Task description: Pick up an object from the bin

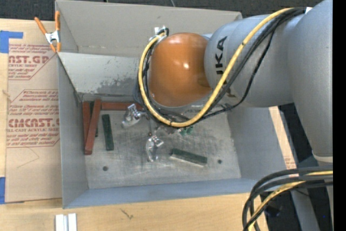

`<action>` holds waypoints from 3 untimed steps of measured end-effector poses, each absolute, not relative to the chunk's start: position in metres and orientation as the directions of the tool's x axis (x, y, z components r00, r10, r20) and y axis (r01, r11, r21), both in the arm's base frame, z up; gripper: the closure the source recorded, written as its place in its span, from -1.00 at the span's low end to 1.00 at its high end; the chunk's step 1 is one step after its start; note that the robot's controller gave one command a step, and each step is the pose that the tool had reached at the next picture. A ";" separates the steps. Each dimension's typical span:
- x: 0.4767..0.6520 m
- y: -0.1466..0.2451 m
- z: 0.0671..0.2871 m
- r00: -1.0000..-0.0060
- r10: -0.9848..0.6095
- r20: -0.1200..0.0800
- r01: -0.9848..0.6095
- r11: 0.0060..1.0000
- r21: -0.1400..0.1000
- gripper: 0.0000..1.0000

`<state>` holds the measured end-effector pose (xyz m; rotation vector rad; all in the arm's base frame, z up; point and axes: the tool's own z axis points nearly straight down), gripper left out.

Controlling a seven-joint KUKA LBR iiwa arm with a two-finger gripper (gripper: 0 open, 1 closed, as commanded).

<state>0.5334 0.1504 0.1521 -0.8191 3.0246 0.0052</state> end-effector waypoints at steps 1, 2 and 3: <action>0.532 0.100 0.112 -0.765 -0.644 0.002 -0.644 0.765 0.000 -1.00; 0.553 0.110 0.092 -0.621 -0.784 -0.003 -0.784 0.621 -0.002 -1.00; 0.550 0.085 0.106 -0.598 -0.802 -0.001 -0.802 0.598 0.004 -1.00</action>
Offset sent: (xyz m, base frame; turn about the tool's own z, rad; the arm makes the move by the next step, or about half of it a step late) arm 0.0269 -0.0368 -0.0694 -0.3892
